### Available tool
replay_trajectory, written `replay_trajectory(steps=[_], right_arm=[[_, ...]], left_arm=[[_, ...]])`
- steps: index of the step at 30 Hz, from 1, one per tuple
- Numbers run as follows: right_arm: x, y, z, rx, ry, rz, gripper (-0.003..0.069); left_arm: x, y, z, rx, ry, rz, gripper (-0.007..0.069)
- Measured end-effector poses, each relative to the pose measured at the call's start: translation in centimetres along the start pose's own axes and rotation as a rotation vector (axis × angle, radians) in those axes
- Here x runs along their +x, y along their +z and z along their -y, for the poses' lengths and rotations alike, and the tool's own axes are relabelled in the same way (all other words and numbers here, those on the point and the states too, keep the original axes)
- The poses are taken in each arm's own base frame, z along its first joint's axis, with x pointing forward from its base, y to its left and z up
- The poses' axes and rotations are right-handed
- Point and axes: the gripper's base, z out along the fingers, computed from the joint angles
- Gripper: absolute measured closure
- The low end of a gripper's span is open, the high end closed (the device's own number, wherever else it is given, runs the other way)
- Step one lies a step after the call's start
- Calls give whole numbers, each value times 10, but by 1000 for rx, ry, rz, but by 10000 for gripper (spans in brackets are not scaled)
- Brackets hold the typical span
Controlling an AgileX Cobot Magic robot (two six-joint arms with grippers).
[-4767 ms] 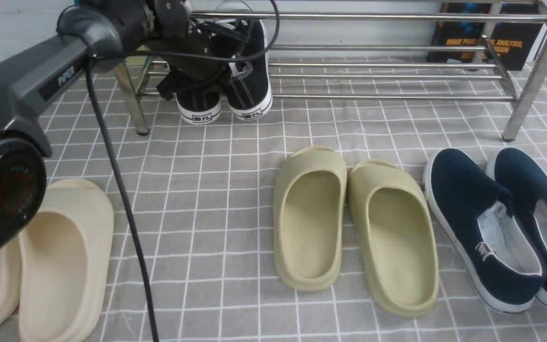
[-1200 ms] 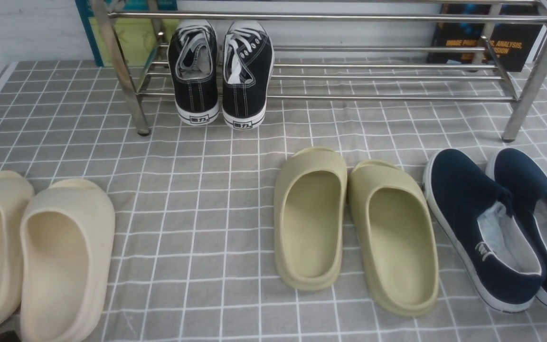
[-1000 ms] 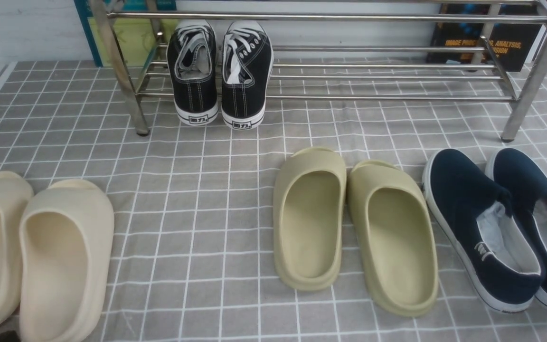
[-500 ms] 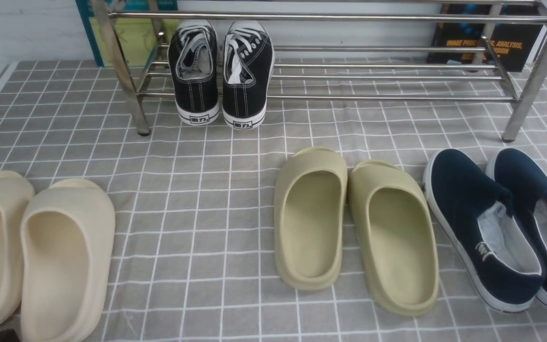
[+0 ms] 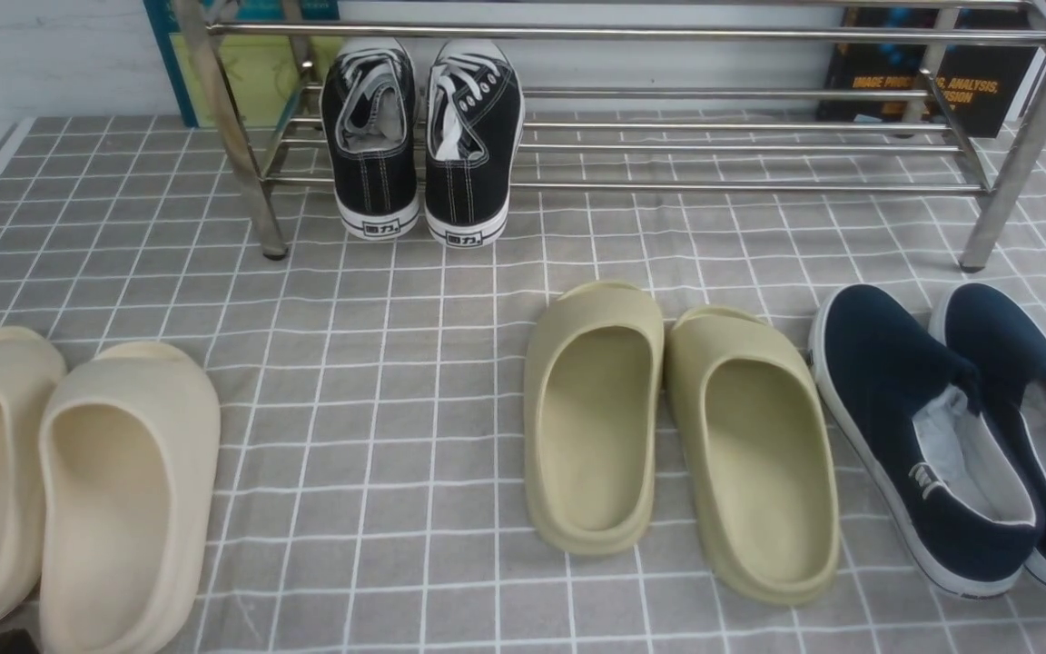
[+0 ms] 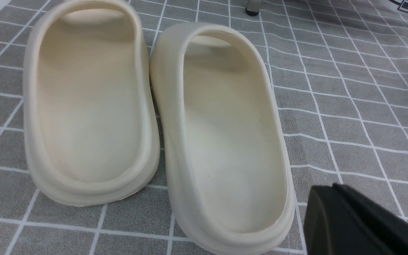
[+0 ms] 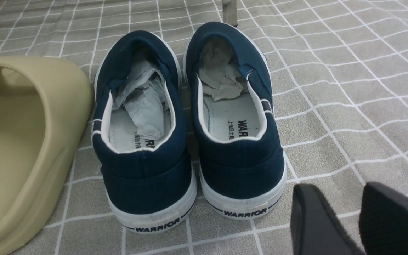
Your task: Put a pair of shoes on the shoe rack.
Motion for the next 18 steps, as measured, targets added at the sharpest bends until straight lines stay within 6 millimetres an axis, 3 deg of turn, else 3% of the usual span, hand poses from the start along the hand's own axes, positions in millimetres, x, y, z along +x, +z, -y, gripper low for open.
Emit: replay_trajectory(steps=[18], right_arm=[[0,0,0,0,0,0,419]], left_arm=[[0,0,0,3,-9,-1,638]])
